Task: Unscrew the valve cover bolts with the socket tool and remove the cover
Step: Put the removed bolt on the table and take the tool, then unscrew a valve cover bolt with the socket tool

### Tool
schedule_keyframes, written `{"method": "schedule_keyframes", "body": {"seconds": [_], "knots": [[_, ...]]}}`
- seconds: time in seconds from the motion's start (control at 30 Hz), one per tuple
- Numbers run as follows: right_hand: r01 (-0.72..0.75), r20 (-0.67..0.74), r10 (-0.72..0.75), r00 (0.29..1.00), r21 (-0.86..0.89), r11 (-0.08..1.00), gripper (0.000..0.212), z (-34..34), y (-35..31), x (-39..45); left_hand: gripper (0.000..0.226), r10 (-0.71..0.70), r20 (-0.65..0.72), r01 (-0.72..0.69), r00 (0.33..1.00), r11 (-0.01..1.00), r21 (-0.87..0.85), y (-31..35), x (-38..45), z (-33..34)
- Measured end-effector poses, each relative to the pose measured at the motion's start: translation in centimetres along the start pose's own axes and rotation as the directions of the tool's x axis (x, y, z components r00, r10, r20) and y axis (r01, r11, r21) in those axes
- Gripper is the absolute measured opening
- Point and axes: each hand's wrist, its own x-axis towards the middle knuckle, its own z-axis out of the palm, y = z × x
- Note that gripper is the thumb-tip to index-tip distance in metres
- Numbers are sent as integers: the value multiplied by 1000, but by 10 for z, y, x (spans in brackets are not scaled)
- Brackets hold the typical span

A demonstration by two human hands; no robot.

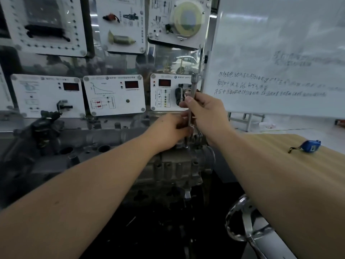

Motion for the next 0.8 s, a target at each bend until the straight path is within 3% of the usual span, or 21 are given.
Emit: {"method": "schedule_keyframes", "body": {"seconds": [0.33,0.63,0.8], "knots": [[-60,130,31,991,224,973,21,-10,17,13,31,8,-21,-6,1000,993,115,-5,5,4],[-65,269,3,963,225,972,16,-19,17,21,37,9,-26,-5,1000,986,168,-7,7,7],[-18,272,-46,961,229,973,15,-19,22,18,40,30,-50,-22,998,988,156,-9,7,7]]}}
